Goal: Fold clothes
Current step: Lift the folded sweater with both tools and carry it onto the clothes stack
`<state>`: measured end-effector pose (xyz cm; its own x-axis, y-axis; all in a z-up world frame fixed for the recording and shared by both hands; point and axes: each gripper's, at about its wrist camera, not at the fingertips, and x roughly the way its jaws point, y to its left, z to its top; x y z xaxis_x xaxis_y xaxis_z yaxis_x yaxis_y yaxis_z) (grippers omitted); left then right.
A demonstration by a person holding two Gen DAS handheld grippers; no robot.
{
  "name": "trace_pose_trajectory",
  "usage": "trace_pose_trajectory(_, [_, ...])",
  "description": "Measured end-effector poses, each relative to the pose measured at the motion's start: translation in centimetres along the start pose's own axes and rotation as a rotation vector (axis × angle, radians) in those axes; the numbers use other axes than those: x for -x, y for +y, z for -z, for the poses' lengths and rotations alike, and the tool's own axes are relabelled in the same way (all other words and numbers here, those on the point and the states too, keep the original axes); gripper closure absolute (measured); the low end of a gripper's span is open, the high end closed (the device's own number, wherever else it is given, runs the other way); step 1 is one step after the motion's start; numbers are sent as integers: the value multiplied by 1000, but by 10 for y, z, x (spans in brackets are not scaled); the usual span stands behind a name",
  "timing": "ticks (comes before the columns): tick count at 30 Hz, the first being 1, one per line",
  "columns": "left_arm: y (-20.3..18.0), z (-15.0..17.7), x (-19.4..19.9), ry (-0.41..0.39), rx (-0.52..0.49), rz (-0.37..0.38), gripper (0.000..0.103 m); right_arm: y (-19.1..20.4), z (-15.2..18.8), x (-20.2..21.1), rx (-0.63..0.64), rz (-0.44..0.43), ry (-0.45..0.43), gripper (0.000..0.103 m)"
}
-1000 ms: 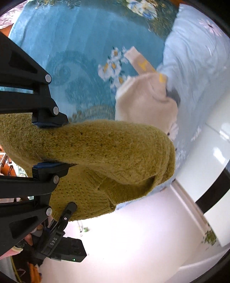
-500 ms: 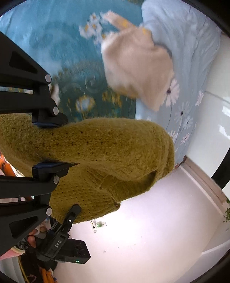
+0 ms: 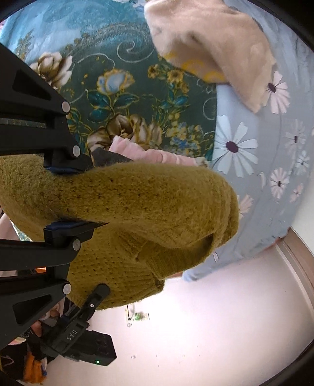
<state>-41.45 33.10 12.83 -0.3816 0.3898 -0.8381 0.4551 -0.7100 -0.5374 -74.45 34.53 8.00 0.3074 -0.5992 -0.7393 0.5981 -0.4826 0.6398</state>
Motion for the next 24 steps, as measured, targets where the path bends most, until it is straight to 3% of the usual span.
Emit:
trace_pose_trajectory(10, [-3, -49, -62, 33, 5, 5, 71, -55, -53, -41, -25, -4, -3, 73])
trace_pose_trajectory(13, [5, -52, -85, 63, 43, -14, 71, -76, -55, -58, -51, 21, 15, 73])
trace_pose_trajectory(19, [-3, -59, -86, 45, 31, 44, 71, -84, -59, -51, -62, 13, -51, 73])
trace_pose_trajectory(24, [11, -56, -99, 103, 76, -10, 63, -97, -60, -65, -88, 65, -6, 73])
